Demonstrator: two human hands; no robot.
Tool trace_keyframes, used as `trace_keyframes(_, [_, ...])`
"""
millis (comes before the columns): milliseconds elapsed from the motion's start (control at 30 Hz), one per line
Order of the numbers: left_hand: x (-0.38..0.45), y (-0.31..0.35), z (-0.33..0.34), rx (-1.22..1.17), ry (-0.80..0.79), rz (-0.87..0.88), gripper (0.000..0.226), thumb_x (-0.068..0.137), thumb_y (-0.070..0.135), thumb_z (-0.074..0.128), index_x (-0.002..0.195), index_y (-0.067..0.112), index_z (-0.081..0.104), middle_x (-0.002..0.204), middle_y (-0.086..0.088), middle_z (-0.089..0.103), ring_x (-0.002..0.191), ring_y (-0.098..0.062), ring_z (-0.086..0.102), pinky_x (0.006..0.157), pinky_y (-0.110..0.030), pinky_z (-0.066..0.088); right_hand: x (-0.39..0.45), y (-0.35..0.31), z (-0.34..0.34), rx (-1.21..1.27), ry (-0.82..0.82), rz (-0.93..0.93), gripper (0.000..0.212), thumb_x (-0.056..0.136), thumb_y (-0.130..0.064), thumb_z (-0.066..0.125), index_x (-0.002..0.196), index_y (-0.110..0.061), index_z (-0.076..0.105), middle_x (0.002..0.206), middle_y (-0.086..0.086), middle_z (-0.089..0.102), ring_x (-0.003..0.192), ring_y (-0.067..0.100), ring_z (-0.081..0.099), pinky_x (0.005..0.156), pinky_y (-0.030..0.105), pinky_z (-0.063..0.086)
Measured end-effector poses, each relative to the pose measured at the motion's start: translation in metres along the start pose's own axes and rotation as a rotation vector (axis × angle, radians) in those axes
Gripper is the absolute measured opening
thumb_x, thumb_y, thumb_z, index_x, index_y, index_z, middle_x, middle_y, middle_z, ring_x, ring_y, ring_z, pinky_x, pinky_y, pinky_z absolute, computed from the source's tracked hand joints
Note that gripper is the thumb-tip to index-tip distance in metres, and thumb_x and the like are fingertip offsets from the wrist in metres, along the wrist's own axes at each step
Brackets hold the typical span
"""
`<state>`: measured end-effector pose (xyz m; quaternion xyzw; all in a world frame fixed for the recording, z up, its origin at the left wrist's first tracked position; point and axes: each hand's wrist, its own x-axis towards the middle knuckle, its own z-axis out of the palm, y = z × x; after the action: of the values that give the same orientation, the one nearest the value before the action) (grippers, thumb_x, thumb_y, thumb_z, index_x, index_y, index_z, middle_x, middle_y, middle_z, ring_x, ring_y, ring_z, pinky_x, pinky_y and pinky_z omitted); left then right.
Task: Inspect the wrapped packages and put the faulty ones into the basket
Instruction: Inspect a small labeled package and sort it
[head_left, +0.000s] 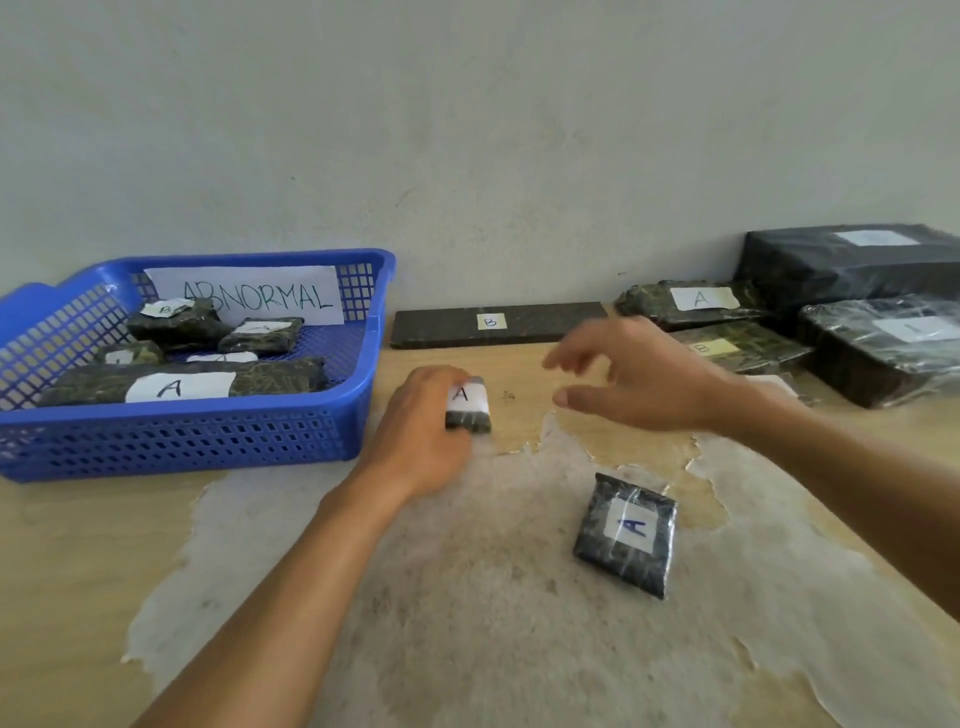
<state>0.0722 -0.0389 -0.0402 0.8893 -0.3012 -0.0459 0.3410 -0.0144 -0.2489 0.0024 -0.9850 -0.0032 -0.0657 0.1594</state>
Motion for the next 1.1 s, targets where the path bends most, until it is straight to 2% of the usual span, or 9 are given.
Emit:
trace_keyframes(133, [0.029, 0.013, 0.011, 0.036, 0.094, -0.096, 0.052, 0.09, -0.001, 0.055, 0.14, 0.01, 0.049, 0.141, -0.011, 0.05, 0.124, -0.027, 0.05, 0.091, -0.026, 0.037, -0.065, -0.011, -0.004, -0.051, -0.21, 0.081, 0.074, 0.072, -0.078, 0.065, 0.132, -0.036, 0.055, 0.118, -0.018, 0.055, 0.103, -0.003, 0.053, 0.085, 0.019, 0.046])
trace_keyframes(233, [0.036, 0.016, 0.014, 0.043, 0.123, -0.149, 0.053, 0.091, -0.003, 0.053, 0.142, 0.01, 0.047, 0.141, -0.013, 0.05, 0.126, -0.028, 0.049, 0.091, -0.027, 0.037, -0.094, -0.016, -0.003, -0.121, -0.347, 0.126, 0.1, 0.057, -0.089, 0.068, 0.14, -0.039, 0.044, 0.124, -0.021, 0.049, 0.113, 0.001, 0.047, 0.096, 0.026, 0.044])
trace_keyframes(333, [0.038, 0.015, 0.014, 0.064, 0.108, -0.16, 0.058, 0.091, -0.004, 0.052, 0.147, 0.012, 0.043, 0.147, -0.012, 0.046, 0.131, -0.028, 0.046, 0.095, -0.028, 0.038, -0.101, -0.019, 0.0, -0.095, -0.312, 0.142, 0.092, 0.06, -0.078, 0.078, 0.136, -0.034, 0.05, 0.12, -0.017, 0.053, 0.11, 0.004, 0.048, 0.091, 0.02, 0.043])
trace_keyframes(467, [0.03, 0.014, 0.013, 0.011, 0.086, -0.155, 0.077, 0.088, -0.003, 0.058, 0.157, 0.02, 0.029, 0.167, -0.01, 0.016, 0.153, -0.026, 0.018, 0.121, -0.038, 0.024, -0.082, -0.017, 0.008, 0.102, -0.096, 0.245, 0.055, 0.067, -0.054, 0.087, 0.107, -0.023, 0.065, 0.093, -0.012, 0.063, 0.08, 0.006, 0.06, 0.065, 0.016, 0.051])
trace_keyframes(567, [0.017, 0.014, 0.011, -0.059, 0.178, -0.111, 0.072, 0.088, 0.004, 0.061, 0.153, 0.02, 0.034, 0.161, -0.006, 0.03, 0.147, -0.024, 0.031, 0.119, -0.039, 0.031, -0.043, -0.014, 0.022, 0.215, 0.137, 0.36, 0.042, 0.069, -0.056, 0.085, 0.085, -0.023, 0.065, 0.079, -0.008, 0.067, 0.066, 0.01, 0.063, 0.057, 0.027, 0.055])
trace_keyframes(700, [-0.005, 0.014, 0.008, -0.104, 0.287, -0.053, 0.063, 0.087, 0.003, 0.064, 0.146, 0.016, 0.045, 0.149, -0.003, 0.045, 0.139, -0.017, 0.04, 0.108, -0.021, 0.028, 0.01, -0.021, 0.04, 0.073, 0.23, 0.563, 0.051, 0.074, -0.065, 0.073, 0.09, -0.019, 0.057, 0.101, 0.001, 0.061, 0.088, 0.021, 0.059, 0.069, 0.034, 0.045])
trace_keyframes(833, [-0.018, 0.007, 0.004, -0.122, 0.297, -0.036, 0.061, 0.086, 0.004, 0.064, 0.144, 0.018, 0.049, 0.147, 0.0, 0.048, 0.138, -0.015, 0.043, 0.115, -0.031, 0.035, 0.042, -0.028, 0.055, -0.007, 0.214, 0.601, 0.068, 0.081, -0.069, 0.065, 0.118, -0.012, 0.06, 0.126, 0.011, 0.057, 0.113, 0.031, 0.056, 0.077, 0.037, 0.042])
trace_keyframes(1000, [-0.019, 0.006, -0.001, -0.142, 0.307, -0.025, 0.059, 0.085, 0.003, 0.064, 0.141, 0.019, 0.052, 0.144, 0.0, 0.051, 0.136, -0.015, 0.045, 0.114, -0.04, 0.04, 0.05, -0.034, 0.052, -0.103, 0.164, 0.59, 0.079, 0.082, -0.08, 0.054, 0.121, -0.012, 0.061, 0.126, 0.012, 0.059, 0.115, 0.033, 0.055, 0.079, 0.039, 0.044])
trace_keyframes(1100, [-0.018, 0.012, 0.0, -0.141, 0.306, -0.004, 0.059, 0.085, 0.002, 0.064, 0.141, 0.019, 0.052, 0.143, 0.0, 0.052, 0.134, -0.015, 0.046, 0.112, -0.037, 0.041, 0.034, -0.036, 0.04, -0.067, 0.174, 0.569, 0.067, 0.085, -0.076, 0.054, 0.107, -0.013, 0.061, 0.122, 0.01, 0.059, 0.108, 0.031, 0.058, 0.075, 0.038, 0.045])
